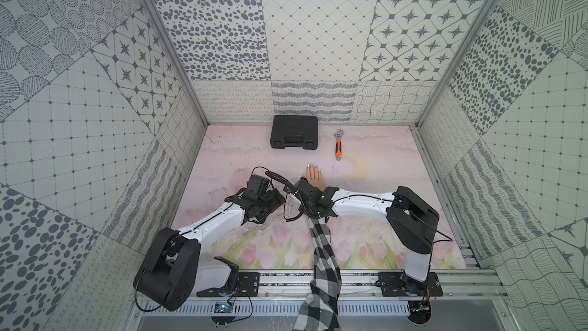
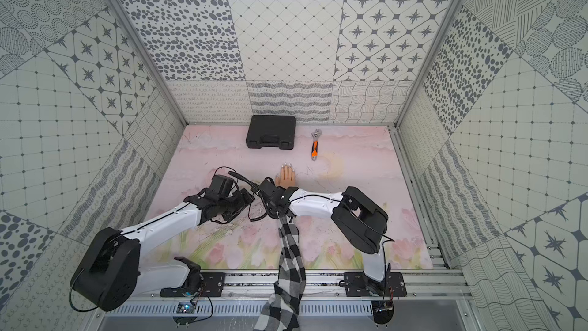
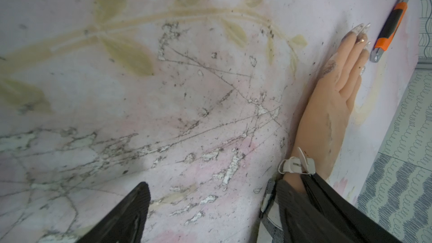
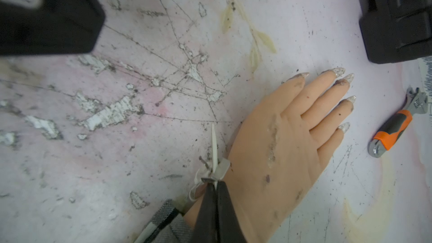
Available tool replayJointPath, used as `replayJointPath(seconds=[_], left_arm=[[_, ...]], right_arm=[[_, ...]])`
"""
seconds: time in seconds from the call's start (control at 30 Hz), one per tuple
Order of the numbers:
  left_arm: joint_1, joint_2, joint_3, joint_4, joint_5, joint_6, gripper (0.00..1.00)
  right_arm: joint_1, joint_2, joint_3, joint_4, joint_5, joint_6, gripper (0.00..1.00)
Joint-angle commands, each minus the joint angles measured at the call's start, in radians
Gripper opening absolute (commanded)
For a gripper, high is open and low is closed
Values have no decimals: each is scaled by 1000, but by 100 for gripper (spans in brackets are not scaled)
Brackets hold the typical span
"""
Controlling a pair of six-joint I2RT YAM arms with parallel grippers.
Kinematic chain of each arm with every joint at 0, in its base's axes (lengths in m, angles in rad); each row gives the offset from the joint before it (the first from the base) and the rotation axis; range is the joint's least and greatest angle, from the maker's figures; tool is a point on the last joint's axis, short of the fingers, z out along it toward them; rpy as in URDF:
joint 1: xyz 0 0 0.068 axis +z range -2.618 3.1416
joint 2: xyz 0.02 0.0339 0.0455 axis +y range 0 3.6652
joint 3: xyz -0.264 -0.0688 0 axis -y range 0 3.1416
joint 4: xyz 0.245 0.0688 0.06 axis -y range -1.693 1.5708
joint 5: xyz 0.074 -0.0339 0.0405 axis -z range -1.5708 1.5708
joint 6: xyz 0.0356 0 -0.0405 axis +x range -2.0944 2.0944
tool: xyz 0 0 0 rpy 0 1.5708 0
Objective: Take off the watch
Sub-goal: Take off the watch from the hand.
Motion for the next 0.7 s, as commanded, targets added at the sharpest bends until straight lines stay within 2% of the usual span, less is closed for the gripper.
replayJointPath(seconds=[0.0,0.5,0.67], left_arm=[[4,1,1,27,2,-1,86],[4,5,-2,39,16,-6,86],[4,8,-6,48,25,-9,86]], right_arm=[[5,-39,22,4,-19,-8,0],[4,-148,83,-59,22,-70,0],[4,-153,61,-23,80,-115,0]])
